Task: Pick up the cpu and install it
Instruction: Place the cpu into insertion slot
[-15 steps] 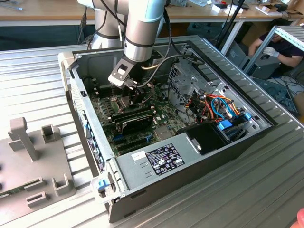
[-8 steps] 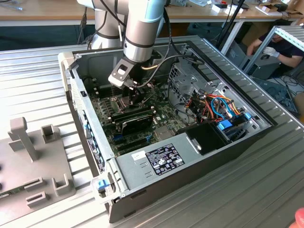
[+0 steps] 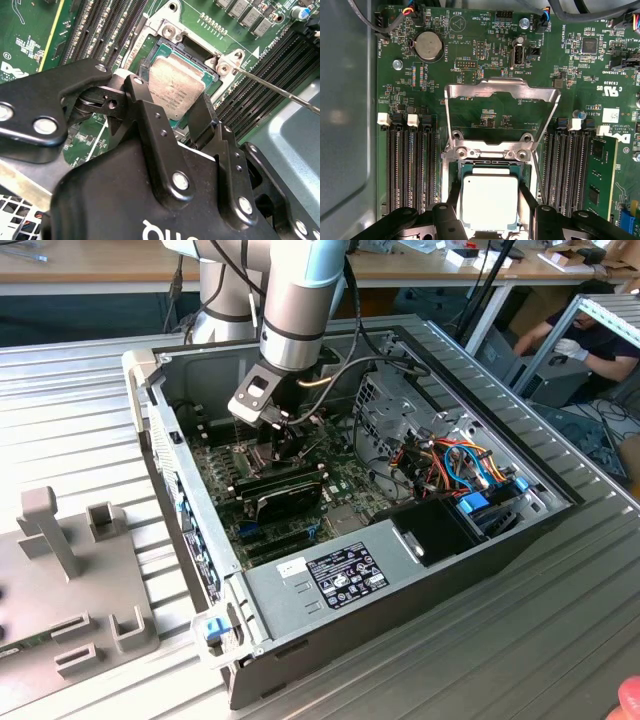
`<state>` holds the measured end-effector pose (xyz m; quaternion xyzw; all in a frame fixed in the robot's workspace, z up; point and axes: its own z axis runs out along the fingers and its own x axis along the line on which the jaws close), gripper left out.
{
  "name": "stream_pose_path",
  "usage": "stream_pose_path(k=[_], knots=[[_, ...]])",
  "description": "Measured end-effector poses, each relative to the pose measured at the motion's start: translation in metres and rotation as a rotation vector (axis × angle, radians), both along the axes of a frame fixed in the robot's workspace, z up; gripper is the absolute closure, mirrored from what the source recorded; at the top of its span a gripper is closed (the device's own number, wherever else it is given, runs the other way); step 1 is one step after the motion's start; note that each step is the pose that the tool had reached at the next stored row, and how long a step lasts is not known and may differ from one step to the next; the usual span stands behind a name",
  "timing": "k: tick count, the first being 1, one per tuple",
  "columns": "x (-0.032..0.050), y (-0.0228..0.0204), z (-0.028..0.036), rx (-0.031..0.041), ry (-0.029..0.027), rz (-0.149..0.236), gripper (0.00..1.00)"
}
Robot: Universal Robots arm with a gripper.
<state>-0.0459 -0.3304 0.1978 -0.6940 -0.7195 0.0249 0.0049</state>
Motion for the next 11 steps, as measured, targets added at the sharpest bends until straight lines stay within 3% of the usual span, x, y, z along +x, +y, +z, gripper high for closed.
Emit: stream_pose_path(k=[11], knots=[[-0.0004, 0.0003, -0.0001, 0.0002, 0.0000, 0.000, 0.45]])
